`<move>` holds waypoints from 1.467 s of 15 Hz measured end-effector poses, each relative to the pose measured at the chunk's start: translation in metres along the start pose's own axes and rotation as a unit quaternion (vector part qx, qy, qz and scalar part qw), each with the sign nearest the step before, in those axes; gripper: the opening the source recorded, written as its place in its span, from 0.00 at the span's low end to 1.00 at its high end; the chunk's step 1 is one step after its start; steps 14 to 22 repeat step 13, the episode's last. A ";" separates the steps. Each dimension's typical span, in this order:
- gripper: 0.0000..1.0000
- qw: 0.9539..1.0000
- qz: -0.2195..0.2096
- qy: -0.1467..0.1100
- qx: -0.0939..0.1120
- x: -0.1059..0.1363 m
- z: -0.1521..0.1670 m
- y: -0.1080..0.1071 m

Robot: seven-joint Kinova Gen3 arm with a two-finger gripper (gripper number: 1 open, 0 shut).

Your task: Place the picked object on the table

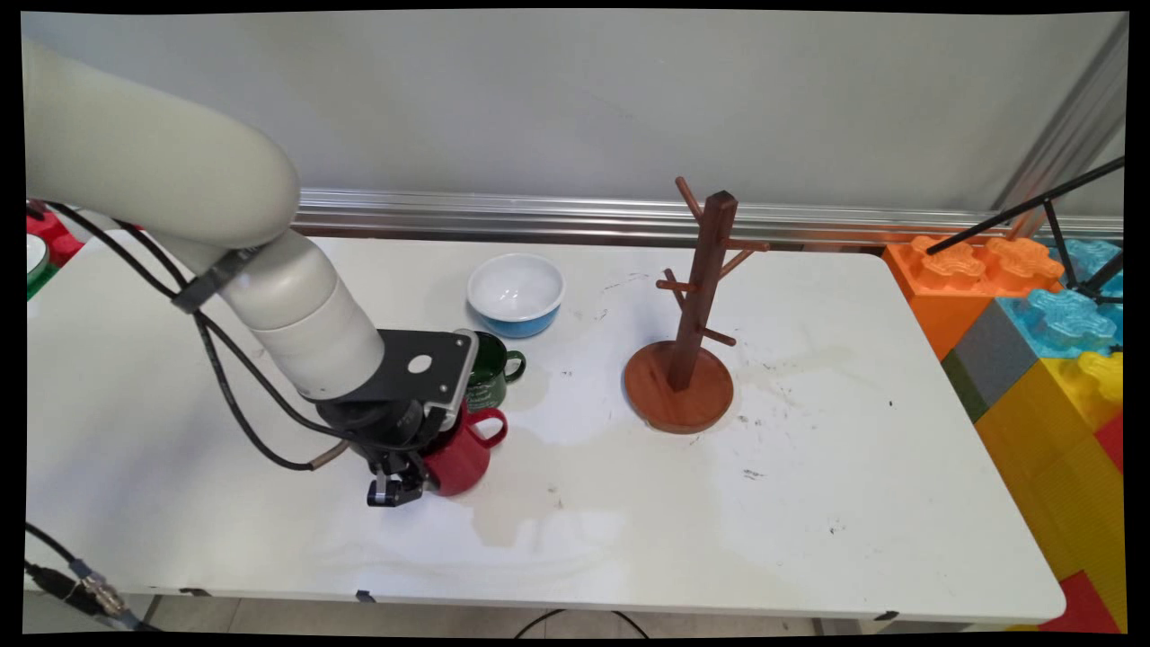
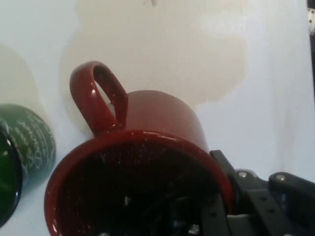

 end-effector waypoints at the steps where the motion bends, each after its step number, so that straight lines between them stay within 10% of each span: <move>1: 0.00 1.000 0.001 0.000 0.000 0.001 0.003 -0.001; 4: 0.00 1.000 0.002 0.000 0.000 0.003 0.009 -0.002; 5: 1.00 1.000 0.002 0.001 -0.001 0.004 0.011 -0.003; 22: 1.00 1.000 -0.006 0.028 0.000 0.014 0.010 -0.004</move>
